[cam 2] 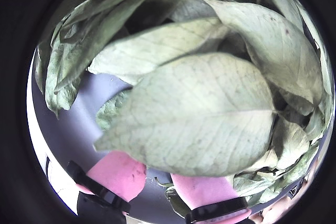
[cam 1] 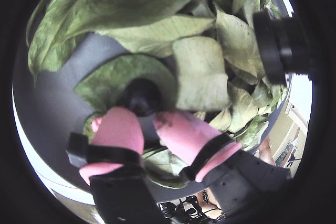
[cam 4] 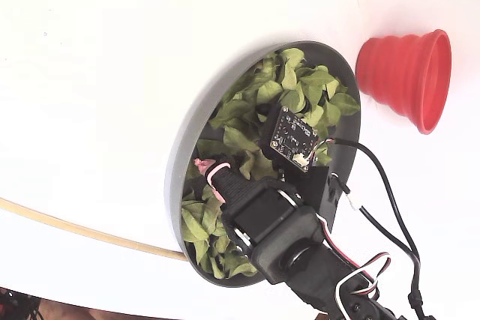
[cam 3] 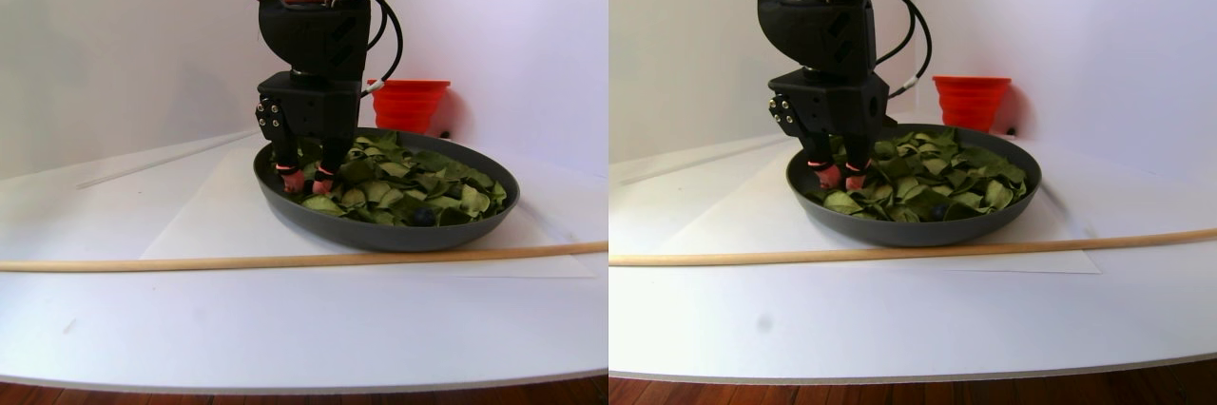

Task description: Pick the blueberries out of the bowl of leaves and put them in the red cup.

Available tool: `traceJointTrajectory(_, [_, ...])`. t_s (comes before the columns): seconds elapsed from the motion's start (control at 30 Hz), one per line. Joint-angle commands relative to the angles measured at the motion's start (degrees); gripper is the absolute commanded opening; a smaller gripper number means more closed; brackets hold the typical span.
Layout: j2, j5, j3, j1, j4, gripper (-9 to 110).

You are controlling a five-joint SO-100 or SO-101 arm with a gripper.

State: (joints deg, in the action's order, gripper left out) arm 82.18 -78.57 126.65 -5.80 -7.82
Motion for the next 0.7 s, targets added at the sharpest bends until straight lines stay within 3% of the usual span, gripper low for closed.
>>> traceJointTrajectory(0.0, [7.2,-0.2,-0.1,-0.9,0.6,8])
traceJointTrajectory(0.67, [12.9,-0.2,-0.5,-0.7,5.0,8])
